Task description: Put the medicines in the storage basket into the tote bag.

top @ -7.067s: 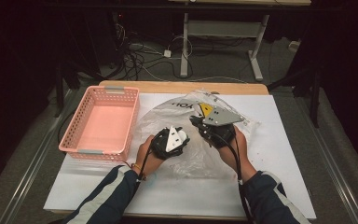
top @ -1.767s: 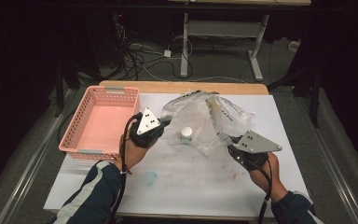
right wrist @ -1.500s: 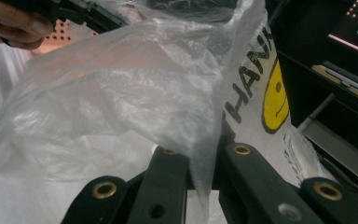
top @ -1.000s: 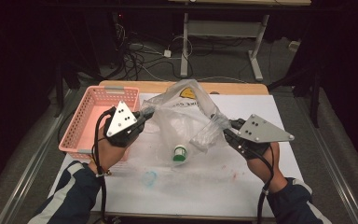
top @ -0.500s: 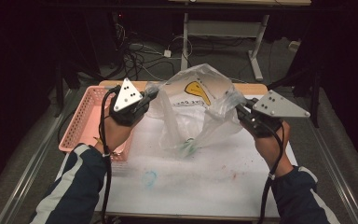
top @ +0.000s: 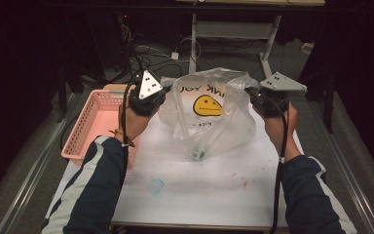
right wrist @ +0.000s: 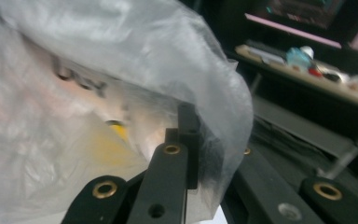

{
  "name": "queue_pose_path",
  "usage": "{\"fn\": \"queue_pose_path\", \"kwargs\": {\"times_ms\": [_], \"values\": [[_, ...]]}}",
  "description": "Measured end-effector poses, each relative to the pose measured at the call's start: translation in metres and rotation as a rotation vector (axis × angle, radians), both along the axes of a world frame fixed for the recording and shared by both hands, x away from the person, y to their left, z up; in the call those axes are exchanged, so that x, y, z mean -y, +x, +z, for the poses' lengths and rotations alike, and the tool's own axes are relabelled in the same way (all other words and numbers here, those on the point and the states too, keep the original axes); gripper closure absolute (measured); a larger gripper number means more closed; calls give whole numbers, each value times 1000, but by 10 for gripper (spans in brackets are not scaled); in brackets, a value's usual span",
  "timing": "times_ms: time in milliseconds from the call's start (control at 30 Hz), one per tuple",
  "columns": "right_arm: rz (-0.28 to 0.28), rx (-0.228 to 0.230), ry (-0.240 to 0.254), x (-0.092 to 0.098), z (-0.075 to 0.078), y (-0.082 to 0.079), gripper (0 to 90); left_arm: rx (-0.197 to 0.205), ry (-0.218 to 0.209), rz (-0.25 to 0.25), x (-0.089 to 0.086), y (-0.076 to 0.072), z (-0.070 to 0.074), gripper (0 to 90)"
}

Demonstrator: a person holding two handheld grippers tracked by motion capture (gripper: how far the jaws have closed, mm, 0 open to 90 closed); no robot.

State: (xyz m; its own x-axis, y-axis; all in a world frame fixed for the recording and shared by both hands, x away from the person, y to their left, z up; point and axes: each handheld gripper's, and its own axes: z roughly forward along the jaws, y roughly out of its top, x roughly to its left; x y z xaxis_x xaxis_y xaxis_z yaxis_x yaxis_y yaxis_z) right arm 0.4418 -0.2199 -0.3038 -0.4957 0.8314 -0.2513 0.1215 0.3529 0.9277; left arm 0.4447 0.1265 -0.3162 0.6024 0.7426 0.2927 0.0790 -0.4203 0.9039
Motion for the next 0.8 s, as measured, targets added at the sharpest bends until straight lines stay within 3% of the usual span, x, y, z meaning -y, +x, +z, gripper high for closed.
{"fn": "queue_pose_path", "kwargs": {"times_ms": [233, 433, 800], "values": [[-99, -24, -14, 17, -4, 29, 900, 11, -41, 36, 0, 16, 10, 865], [-129, -23, -1, 25, 6, 32, 900, 51, -35, 38, 4, 13, 29, 866], [-167, -28, -30, 24, 18, 45, 900, 78, -32, 61, 4, 12, 49, 866]]}}
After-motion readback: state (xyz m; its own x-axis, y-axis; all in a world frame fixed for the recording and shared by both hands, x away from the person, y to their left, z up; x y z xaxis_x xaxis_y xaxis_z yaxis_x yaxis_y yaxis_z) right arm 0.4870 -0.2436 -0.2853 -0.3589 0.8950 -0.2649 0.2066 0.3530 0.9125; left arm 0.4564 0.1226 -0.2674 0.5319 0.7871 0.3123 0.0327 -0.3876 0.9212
